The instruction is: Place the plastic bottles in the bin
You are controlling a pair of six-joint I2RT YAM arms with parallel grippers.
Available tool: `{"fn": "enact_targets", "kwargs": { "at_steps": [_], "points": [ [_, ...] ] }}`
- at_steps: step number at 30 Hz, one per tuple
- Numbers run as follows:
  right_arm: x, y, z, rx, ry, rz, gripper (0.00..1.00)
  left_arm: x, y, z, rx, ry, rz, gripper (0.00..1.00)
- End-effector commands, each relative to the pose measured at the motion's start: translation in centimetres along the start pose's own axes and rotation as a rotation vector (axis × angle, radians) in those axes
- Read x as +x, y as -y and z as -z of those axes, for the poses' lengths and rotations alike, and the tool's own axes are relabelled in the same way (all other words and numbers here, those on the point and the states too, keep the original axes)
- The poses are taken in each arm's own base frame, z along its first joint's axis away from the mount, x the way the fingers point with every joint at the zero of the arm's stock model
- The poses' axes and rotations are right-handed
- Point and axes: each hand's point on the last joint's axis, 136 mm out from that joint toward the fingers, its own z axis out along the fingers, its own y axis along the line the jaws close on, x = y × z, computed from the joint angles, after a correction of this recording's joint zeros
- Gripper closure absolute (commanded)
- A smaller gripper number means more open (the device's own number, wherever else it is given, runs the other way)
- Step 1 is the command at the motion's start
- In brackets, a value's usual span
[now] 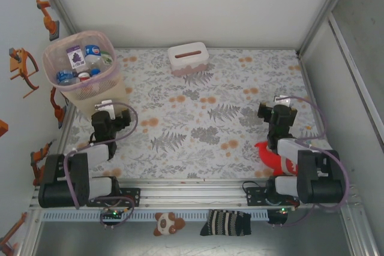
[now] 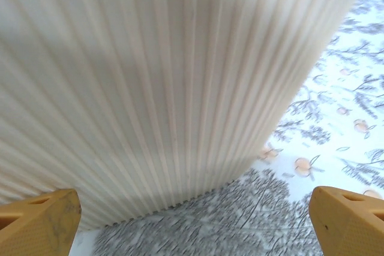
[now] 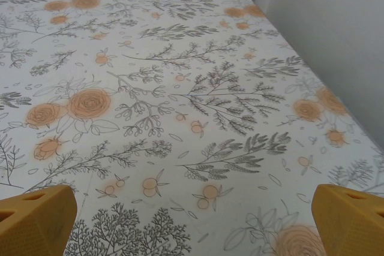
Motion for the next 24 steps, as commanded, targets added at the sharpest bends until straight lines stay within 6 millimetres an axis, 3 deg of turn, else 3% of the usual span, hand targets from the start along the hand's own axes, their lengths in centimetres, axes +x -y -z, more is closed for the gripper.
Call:
{"fn": "enact_targets", "kwargs": {
  "at_steps": [1, 6, 10, 24],
  "points": [
    [-2.0, -0.6, -0.9, -0.069, 0.099, -0.036, 0.01, -3.6, 1.8, -1.3, 0.108, 0.129, -0.009, 0.03],
    [-0.8, -1.4, -1.9, -0.116, 0.085, -0.032, 0.01, -2.6, 2.1, -2.6, 0.132, 0.146, -0.007, 0.03],
    [-0.3, -2.4, -2.7, -0.165, 0.066, -0.005, 0.02, -2.4, 3.3, -3.7, 0.2, 0.05, -0.03, 0.03],
    [-0.2, -2.4, -3.4, -0.156, 0.024, -0.002, 0.01, -2.3, 2.6, -3.9, 0.166, 0.032, -0.012, 0.03]
  ]
}}
